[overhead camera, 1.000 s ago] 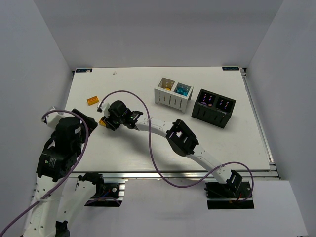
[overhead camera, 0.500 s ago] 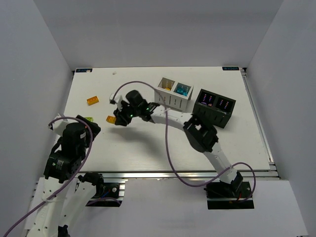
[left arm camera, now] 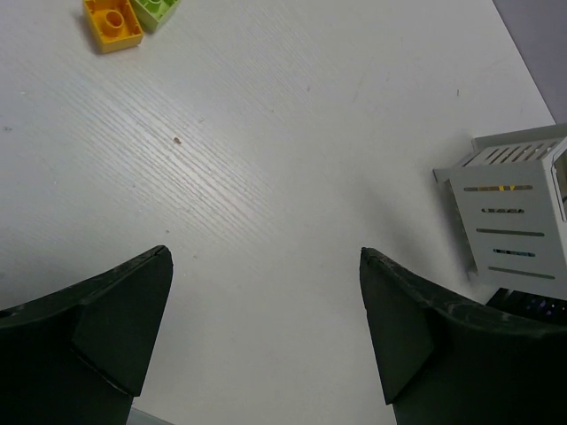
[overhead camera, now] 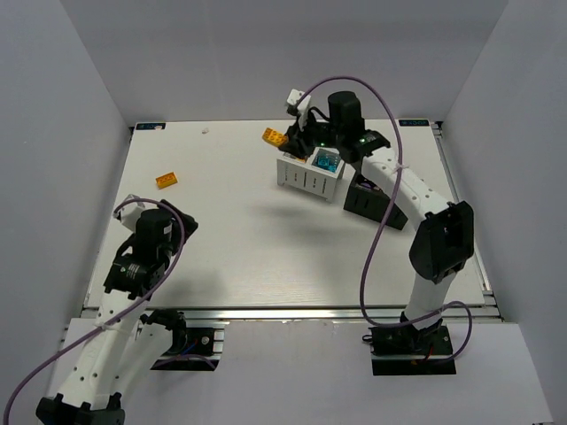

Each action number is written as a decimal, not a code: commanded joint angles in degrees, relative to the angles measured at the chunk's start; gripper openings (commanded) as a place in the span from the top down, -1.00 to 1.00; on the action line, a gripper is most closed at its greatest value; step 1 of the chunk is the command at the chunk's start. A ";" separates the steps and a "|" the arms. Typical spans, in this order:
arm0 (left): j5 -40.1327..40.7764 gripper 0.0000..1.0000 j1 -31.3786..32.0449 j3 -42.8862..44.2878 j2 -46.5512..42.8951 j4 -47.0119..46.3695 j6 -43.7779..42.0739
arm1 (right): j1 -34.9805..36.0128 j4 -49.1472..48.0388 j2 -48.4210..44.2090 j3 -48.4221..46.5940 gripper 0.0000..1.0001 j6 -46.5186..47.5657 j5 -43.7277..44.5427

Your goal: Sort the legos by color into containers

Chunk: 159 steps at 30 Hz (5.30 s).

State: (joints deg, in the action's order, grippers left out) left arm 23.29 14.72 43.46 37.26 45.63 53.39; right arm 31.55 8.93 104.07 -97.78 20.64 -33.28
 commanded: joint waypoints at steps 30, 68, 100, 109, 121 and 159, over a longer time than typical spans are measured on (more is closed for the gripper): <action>-2.72 -0.91 -0.31 3.02 7.74 -6.69 -3.64 | -6.85 19.90 16.16 -15.61 0.05 24.71 16.66; -20.91 -0.78 -27.11 39.32 73.12 -22.68 17.88 | -14.32 5.75 -14.25 23.51 -0.03 6.60 -19.37; -17.40 -0.53 -30.63 66.57 95.81 3.15 31.34 | -17.93 3.55 -12.23 24.65 -0.02 3.44 -19.28; -18.28 -0.36 -31.16 69.41 98.81 8.96 30.46 | -18.45 3.02 -13.37 25.09 -0.01 2.38 -19.55; -26.07 0.64 -31.51 55.95 89.67 -3.96 27.48 | -18.63 3.29 -15.47 25.79 0.00 1.94 -20.07; -34.90 0.98 9.27 55.05 76.81 -36.49 -16.38 | -24.87 -2.25 -30.51 36.34 1.00 -1.04 -13.75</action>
State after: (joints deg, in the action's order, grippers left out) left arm -15.79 22.65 94.19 111.83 2.83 42.61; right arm 7.33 9.06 75.55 -61.98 19.94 -47.48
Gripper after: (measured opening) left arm 0.480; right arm 0.011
